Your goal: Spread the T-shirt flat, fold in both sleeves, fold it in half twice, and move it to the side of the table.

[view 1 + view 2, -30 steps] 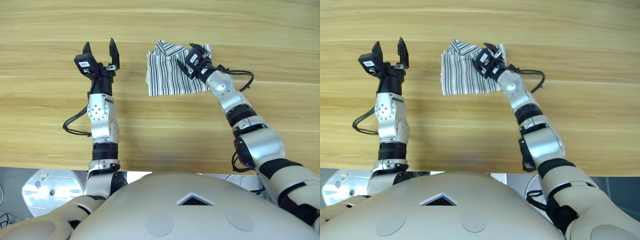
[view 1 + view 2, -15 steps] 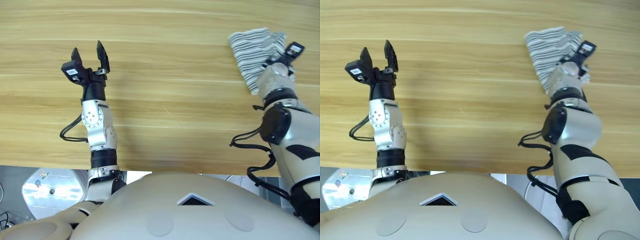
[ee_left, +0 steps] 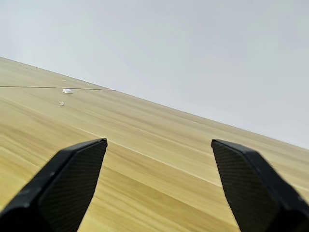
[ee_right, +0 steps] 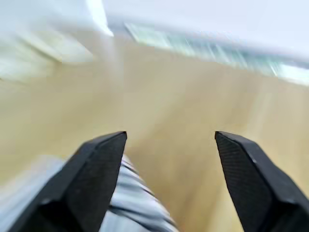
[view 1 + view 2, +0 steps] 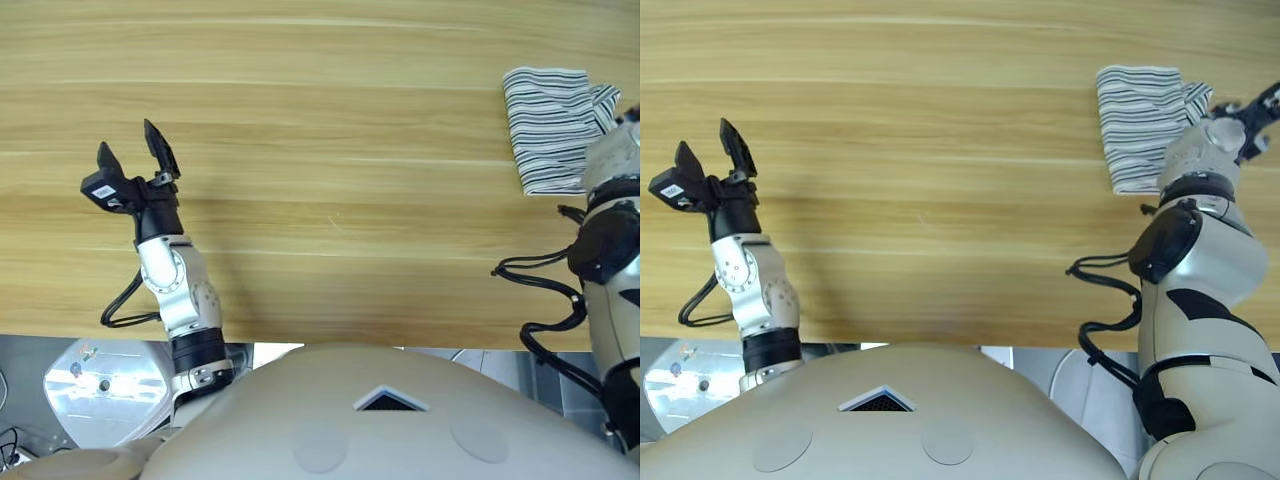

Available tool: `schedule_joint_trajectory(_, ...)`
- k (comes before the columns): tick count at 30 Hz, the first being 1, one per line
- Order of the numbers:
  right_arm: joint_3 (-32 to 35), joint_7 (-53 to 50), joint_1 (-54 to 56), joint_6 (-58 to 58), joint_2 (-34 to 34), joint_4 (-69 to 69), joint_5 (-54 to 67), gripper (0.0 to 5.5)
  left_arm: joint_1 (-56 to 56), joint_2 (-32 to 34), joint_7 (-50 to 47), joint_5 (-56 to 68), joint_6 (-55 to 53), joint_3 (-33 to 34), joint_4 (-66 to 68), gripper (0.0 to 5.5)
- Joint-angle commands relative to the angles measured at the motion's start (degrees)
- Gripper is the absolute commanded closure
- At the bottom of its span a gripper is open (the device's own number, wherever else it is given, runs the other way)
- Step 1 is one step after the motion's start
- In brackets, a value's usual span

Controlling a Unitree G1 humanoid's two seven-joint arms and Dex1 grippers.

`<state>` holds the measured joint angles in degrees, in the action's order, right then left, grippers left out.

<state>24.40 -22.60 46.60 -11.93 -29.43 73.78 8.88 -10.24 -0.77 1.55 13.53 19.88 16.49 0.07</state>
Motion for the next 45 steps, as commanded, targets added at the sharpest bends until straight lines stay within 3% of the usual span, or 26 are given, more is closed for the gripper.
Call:
schedule_joint_trajectory(1, -16.16, 7.68, 2.78, -18.08, 11.79, -12.78, -12.18, 2.12, 0.56, 0.49, -4.74, -4.92, -2.28, 0.53, -0.15, 1.48)
schedule_joint_trajectory(4, -28.08, 9.51, -0.22, -22.84, 21.09, -17.47, -21.34, 2.12, 5.49, 1.76, -7.41, -9.39, -5.76, -1.15, 1.16, 1.48)
schedule_joint_trajectory(6, -31.09, 10.35, -0.06, -21.23, 26.91, -13.01, -23.06, 2.12, 12.76, 2.82, -9.50, -10.40, -9.22, -1.21, 4.65, 1.48)
schedule_joint_trajectory(11, -24.01, 12.40, 2.18, -10.65, 33.14, -2.78, -14.99, 2.12, 31.96, 5.80, -13.92, -13.78, -7.66, -2.11, 24.63, 1.48)
schedule_joint_trajectory(14, -22.49, 12.59, 0.39, -9.92, 33.04, -1.72, -13.58, 2.12, 34.94, 5.33, -14.64, -15.59, -1.47, -3.74, 35.58, 1.48)
schedule_joint_trajectory(17, -22.79, 14.70, -6.49, -13.28, 30.03, -3.75, -14.33, 2.12, 32.46, 3.07, -6.58, -15.95, 3.61, -8.87, 42.52, 1.48)
schedule_joint_trajectory(24, -22.00, 15.31, -26.74, -18.57, 23.64, -24.19, -14.17, 2.12, 32.92, -2.80, -0.99, -15.01, 6.38, -14.11, 44.66, 1.48)
schedule_joint_trajectory(35, -22.65, 16.53, -34.58, -9.27, 24.05, -39.75, -14.15, 2.12, 27.88, -5.52, -7.63, -12.85, -2.81, -12.18, 34.32, 1.48)
schedule_joint_trajectory(40, -23.68, 14.60, -35.17, -5.64, 25.80, -42.56, -15.86, 2.12, 29.26, -8.18, -14.74, -13.18, -14.41, -11.78, 35.49, 1.48)
schedule_joint_trajectory(45, -23.93, 11.38, -34.42, -0.99, 27.41, -43.16, -17.41, 2.12, 29.24, -9.91, -16.82, -13.61, -13.06, -13.32, 35.63, 1.48)
